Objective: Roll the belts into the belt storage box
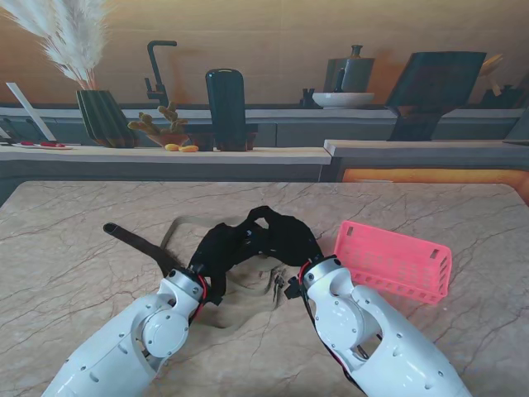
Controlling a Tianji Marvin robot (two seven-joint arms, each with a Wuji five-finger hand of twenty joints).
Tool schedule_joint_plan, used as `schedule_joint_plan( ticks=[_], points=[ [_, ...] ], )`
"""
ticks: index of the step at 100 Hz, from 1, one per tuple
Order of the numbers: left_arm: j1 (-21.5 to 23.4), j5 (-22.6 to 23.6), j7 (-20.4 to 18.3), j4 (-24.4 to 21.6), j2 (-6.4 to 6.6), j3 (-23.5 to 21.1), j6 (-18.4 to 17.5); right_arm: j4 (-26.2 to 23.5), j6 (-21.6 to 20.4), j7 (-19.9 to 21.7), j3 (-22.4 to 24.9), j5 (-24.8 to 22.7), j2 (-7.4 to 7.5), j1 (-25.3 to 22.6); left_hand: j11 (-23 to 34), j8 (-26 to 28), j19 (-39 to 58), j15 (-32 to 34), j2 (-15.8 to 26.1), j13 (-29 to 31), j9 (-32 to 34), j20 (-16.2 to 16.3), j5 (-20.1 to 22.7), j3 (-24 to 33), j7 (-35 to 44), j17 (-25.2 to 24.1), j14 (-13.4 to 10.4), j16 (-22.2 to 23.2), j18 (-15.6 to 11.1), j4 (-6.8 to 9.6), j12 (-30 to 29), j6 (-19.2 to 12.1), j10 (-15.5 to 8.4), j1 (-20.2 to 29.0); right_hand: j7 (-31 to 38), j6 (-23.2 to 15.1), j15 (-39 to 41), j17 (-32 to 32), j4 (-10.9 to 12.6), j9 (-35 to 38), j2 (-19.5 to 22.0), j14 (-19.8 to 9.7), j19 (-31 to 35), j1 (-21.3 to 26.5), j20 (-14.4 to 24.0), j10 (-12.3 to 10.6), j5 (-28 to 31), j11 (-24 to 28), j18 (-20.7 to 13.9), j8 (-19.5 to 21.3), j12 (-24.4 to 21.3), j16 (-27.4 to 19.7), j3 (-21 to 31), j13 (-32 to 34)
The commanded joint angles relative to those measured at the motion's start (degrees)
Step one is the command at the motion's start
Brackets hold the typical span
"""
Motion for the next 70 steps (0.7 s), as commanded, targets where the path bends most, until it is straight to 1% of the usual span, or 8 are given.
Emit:
schedule_joint_plan(
  ticks=[1, 8, 18, 22, 24, 32, 50, 70],
  points=[
    [-0.07, -0.18, 0.18, -0.10, -0.20, 0.07, 0.22, -0.77, -0.07, 0.06, 0.07, -0.58, -0.24, -0.73, 2.43, -0.78, 1.93, 1.09, -0.02, -0.01, 0.88, -0.53, -1.83, 4.19, -0.03, -0.47, 0.52, -0.83, 0.78, 1.87, -1.02, -1.18, -1.51, 0.55, 2.90, -4.93, 2.30, -0.10, 3.90, -0.97, -1.51, -2.34, 0.99, 8.69, 0.06, -7.02, 0.56, 4.27, -0.71, 2.30, 0.85, 1.12, 14.01, 1.22],
    [-0.21, -0.11, 0.22, 0.05, -0.20, 0.17, 0.23, -0.95, -0.59, 0.14, 0.41, -0.44, -0.20, -0.99, 2.03, -1.56, 1.84, 0.76, -1.78, 0.07, 0.78, -0.64, -1.55, 8.54, -0.73, -0.33, 0.28, -0.77, 0.39, 1.33, -0.94, -1.19, -1.77, -2.64, 3.76, -5.31, 1.44, -0.44, 2.09, -1.67, -2.57, -2.73, 0.58, 9.02, -0.09, -7.26, 1.91, 3.65, -1.03, 2.82, 0.68, 1.11, 14.73, 0.25],
    [-0.27, -0.49, -0.23, 0.05, -0.19, 0.10, 0.21, -0.93, -1.74, -0.42, 1.13, 0.02, -0.28, -1.49, 2.52, -1.74, 1.96, 1.32, 1.40, 0.50, 1.25, -0.66, -0.54, 5.38, -0.39, 0.07, 0.28, -0.32, 0.34, 0.69, -0.50, -1.64, -1.60, 0.23, 6.86, -5.70, -2.20, -2.49, -7.77, -4.58, -2.52, -1.52, -1.50, 4.65, 0.04, -6.80, -0.16, 0.65, -0.60, -3.91, 1.44, 2.46, 5.25, -4.05],
    [-0.19, -0.96, -0.71, -0.07, -0.19, -0.02, 0.23, -0.98, -2.44, -0.49, 1.64, -0.27, -0.16, -1.82, 2.54, -1.43, 2.00, 1.48, 2.86, 0.45, 1.18, -0.69, -0.61, 1.04, -0.25, 0.06, 0.37, 0.15, 0.31, 1.32, -0.09, -1.64, -1.58, 2.89, 3.07, -5.70, -4.32, -4.19, -9.89, -7.54, -1.70, -0.98, -2.92, -0.99, 0.55, -6.32, -0.11, -1.24, -0.22, -0.14, 1.94, 3.44, -0.60, -7.81],
    [-0.16, -1.14, -0.89, -0.12, -0.19, -0.08, 0.26, -1.01, -2.87, -0.54, 1.95, -0.61, -0.07, -2.01, 2.62, -1.32, 2.00, 1.59, 3.01, 0.45, 1.13, -0.69, -0.69, 0.81, -0.17, 0.06, 0.30, 0.24, 0.29, 1.35, -0.01, -1.62, -1.53, 3.10, 1.43, -6.01, -5.47, -4.96, -12.38, -9.02, -2.38, -0.91, -3.77, -2.95, 1.01, -6.28, -0.33, -2.16, -0.03, 1.56, 2.07, 3.90, -1.27, -9.64],
    [-0.03, -1.60, -1.37, -0.32, -0.18, -0.31, 0.47, -0.94, -4.95, -1.49, 3.24, -3.88, 0.39, -2.71, 3.07, -1.00, 2.04, 2.07, 2.86, 0.57, 1.10, -0.69, -0.80, 0.63, 0.08, 0.20, 0.17, 0.57, 0.09, 1.44, 0.39, -1.40, -1.64, 3.50, -1.35, -7.23, -10.04, -7.77, -16.56, -14.45, -5.55, -1.51, -6.97, -7.12, 1.75, -6.44, -2.09, -5.06, 0.12, 2.98, 2.24, 4.09, -1.60, -16.08],
    [0.10, -1.51, -1.49, -0.47, -0.11, -0.64, 0.69, -0.17, -11.71, -4.30, 6.73, -13.86, 1.97, -4.05, 3.06, -0.93, 2.06, 2.06, 2.69, 0.66, 1.11, -0.67, -0.67, 0.48, 0.13, 0.36, 0.14, 0.75, 0.13, 1.66, 0.65, -1.45, -1.63, 3.58, -3.65, -11.35, -24.49, -11.57, -19.37, -24.28, -13.31, -4.15, -14.47, -11.00, 3.19, -9.06, -5.35, -13.96, -1.35, 4.10, 0.37, 0.69, 1.38, -30.39],
    [0.18, -1.35, -1.26, -0.49, -0.11, -0.74, 0.64, 2.07, -16.23, -8.69, 7.83, -20.41, 2.85, -3.93, 2.99, -0.87, 2.05, 1.95, 2.72, 0.73, 1.15, -0.66, -0.68, 0.39, 0.12, 0.36, 0.04, 0.87, 0.13, 1.70, 0.79, -1.48, -1.75, 3.58, 1.01, -14.45, -29.01, -8.17, -20.16, -21.79, -18.10, -5.98, -16.04, -4.43, 4.46, -11.98, -4.06, -15.34, -2.94, 5.51, -1.01, -2.13, 0.84, -29.33]
  ],
)
